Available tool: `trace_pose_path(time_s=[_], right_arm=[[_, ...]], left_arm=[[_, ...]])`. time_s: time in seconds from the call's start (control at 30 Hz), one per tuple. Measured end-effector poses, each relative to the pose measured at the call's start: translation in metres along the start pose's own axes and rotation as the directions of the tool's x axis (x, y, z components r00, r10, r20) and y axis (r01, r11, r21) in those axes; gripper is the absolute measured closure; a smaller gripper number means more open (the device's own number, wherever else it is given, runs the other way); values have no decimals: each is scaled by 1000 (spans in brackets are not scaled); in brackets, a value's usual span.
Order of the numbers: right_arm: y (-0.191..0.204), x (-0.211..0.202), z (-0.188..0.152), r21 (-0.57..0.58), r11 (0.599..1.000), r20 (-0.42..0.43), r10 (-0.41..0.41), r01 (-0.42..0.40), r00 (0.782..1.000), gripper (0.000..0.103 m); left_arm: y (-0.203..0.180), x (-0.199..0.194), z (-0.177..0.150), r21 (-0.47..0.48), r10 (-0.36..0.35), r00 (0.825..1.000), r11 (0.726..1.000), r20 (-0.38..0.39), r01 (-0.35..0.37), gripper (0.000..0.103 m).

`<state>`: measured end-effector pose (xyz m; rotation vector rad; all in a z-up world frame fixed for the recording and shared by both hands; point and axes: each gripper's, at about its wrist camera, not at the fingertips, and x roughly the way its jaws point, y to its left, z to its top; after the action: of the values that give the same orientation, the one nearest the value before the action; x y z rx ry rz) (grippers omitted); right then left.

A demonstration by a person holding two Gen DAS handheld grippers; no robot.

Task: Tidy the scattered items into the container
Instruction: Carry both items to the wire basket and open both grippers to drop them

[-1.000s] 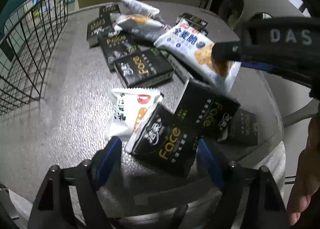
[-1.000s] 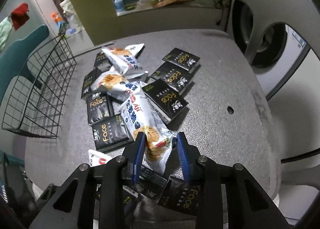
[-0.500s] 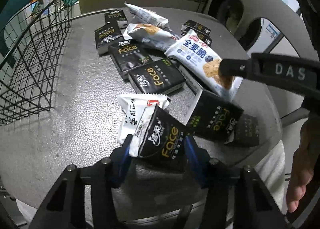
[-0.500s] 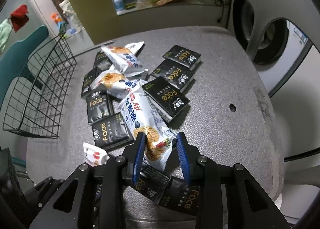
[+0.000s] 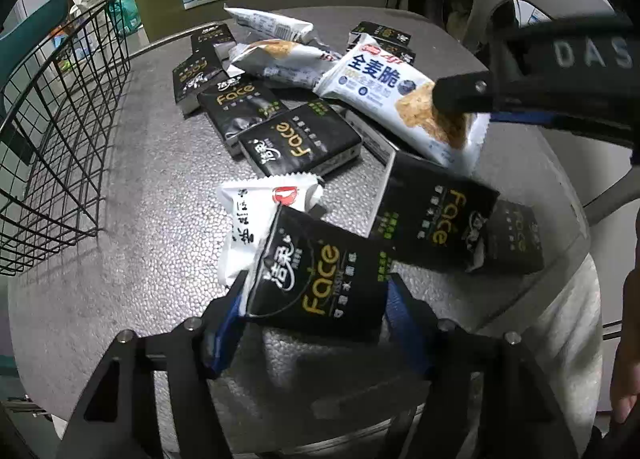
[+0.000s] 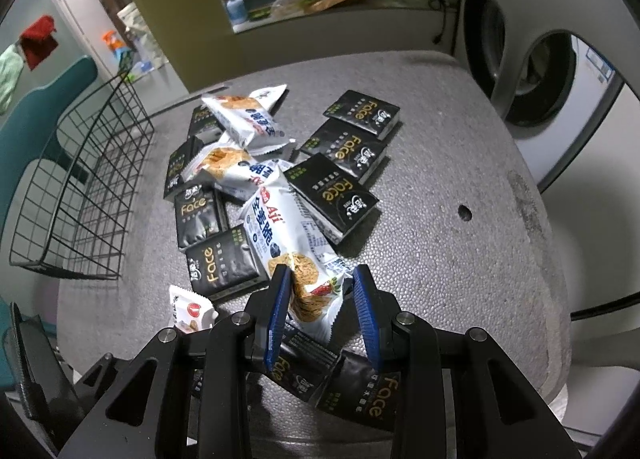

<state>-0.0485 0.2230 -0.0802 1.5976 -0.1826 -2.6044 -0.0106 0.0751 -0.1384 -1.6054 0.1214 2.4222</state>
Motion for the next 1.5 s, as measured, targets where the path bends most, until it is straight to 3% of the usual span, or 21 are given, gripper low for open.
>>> trace_pose_path(time_s=[0.13,0.33,0.47,0.67,0.93,1.0,1.5], right_arm=[[0,0,0,2,1000,0,3,-3,1000,70],[6,6,2,-26,1000,7,2,-1,1000,69],[21,14,7,-87,996,3,8,-7,1000,50],[45,34,14,-172,985,-23,-27,23,999,45],[52,36,12,-178,982,-26,-66,61,997,55],[50,26,13,-162,986,-12,-51,48,999,65],[80,-60,40,-128,990,110,74,-59,991,71]], left_arm=[[6,-9,2,-14,-21,1000,1000,7,21,37],[18,-54,13,-34,-14,995,999,94,18,37],[34,-77,22,-59,20,991,998,134,-13,37],[59,-103,33,-110,38,986,994,164,-20,37],[80,-107,45,-146,55,979,989,195,-26,37],[82,-110,47,-150,58,977,988,207,-27,37],[126,-165,65,-214,108,950,976,295,-44,37]])
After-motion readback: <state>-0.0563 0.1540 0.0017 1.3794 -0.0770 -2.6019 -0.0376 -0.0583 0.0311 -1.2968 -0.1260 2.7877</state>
